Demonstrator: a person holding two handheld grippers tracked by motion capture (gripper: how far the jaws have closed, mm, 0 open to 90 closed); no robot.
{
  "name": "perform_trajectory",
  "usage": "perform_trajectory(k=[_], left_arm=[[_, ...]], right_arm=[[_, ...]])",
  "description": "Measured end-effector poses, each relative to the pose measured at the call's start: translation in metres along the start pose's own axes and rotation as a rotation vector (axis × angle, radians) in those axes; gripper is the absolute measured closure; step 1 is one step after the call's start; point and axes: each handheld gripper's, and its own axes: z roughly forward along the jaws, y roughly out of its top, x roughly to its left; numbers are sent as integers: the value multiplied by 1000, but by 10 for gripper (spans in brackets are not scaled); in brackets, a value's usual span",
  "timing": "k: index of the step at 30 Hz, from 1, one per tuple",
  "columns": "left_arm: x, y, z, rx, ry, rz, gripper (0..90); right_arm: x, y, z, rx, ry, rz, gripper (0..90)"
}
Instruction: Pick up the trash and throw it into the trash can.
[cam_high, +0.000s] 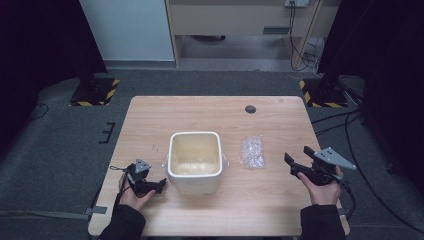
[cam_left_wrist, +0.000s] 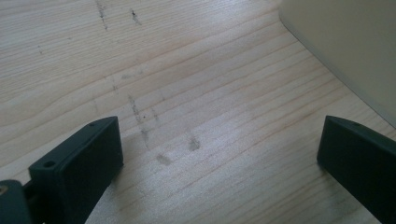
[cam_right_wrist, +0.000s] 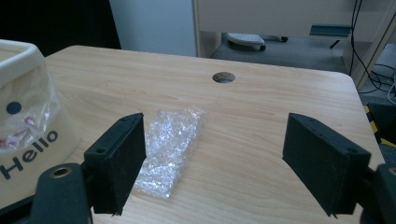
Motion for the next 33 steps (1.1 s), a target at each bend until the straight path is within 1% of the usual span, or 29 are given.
perform_trajectory(k=[2,3,4,5,8,10,13,14,15,17,23,26,30,33], left_arm=[[0,0,0,-1,0,0,0],[0,0,0,-1,0,-1,0],[0,0,0,-1,1,-1,0],[0,0,0,-1,1,-1,0],[0,0,0,-1,0,0,0],[0,0,0,-1,0,0,0],[0,0,0,0,0,0,0],[0,0,0,0,0,0,0],[0,0,0,0,0,0,0],[0,0,0,0,0,0,0],[0,0,0,0,-1,0,0],[0,0,0,0,0,0,0],[0,0,0,0,0,0,0],[0,0,0,-1,0,0,0]], right_arm=[[2,6,4,-8,9,-1,215],[2,6,4,-8,9,-1,215],[3,12,9,-15,16,-1,213],[3,12,9,-15,16,-1,213],[5,20,16,-27,21,0,213],[7,27,24,-36,32,1,215],[9,30,31,-41,41,3,217],[9,30,31,-41,41,3,217],[10,30,33,-42,52,14,219],[12,29,39,-38,64,20,222],[16,23,56,-25,44,10,234],[20,18,62,-14,23,-13,242],[21,16,65,-21,19,-4,245],[23,13,70,-19,11,-10,245]])
